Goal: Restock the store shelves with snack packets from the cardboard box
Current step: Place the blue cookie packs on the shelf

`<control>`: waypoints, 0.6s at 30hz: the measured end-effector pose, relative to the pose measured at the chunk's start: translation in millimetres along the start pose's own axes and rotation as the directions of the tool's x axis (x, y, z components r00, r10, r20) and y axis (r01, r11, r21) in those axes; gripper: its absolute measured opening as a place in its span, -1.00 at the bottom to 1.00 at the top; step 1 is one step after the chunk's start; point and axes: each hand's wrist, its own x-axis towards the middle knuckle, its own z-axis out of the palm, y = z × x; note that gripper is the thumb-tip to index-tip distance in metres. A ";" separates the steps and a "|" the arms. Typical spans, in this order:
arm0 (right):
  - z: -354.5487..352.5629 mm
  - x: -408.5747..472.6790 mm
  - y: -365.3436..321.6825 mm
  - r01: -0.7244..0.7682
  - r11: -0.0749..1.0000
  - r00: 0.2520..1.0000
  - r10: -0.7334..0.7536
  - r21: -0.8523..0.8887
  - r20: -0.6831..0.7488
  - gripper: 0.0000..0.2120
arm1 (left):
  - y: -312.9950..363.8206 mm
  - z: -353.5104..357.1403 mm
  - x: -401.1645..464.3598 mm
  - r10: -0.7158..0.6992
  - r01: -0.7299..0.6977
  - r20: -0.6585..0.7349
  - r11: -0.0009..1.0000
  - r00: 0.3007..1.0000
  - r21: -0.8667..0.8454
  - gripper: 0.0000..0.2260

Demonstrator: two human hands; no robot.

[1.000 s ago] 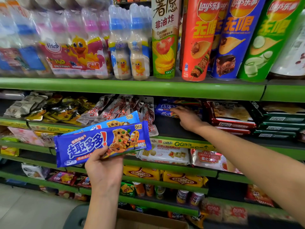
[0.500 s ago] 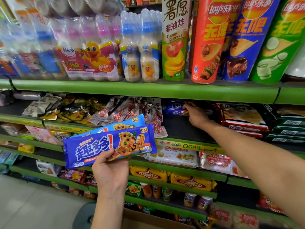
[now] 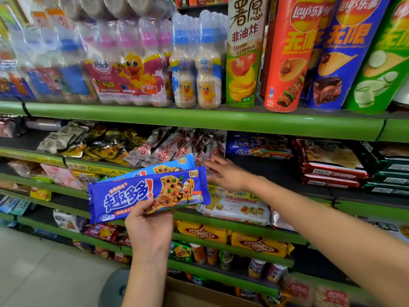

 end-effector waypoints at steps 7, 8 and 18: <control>-4.8 23.6 -5.7 -0.103 0.994 0.995 0.103 0.041 0.006 -0.40 | -4.1 -2.3 -0.8 -0.019 0.019 0.004 1.000 1.000 0.004 -0.66; -4.3 21.9 -5.2 -0.103 0.993 0.995 0.104 0.054 -0.002 -0.40 | -5.3 -1.9 -0.8 -0.027 0.027 0.002 1.000 1.000 0.003 -0.64; -15.3 -48.6 -27.0 0.123 0.742 0.933 0.141 0.659 -0.332 -0.84 | -30.6 8.5 7.0 -0.143 0.144 -0.020 0.989 0.990 0.020 -0.69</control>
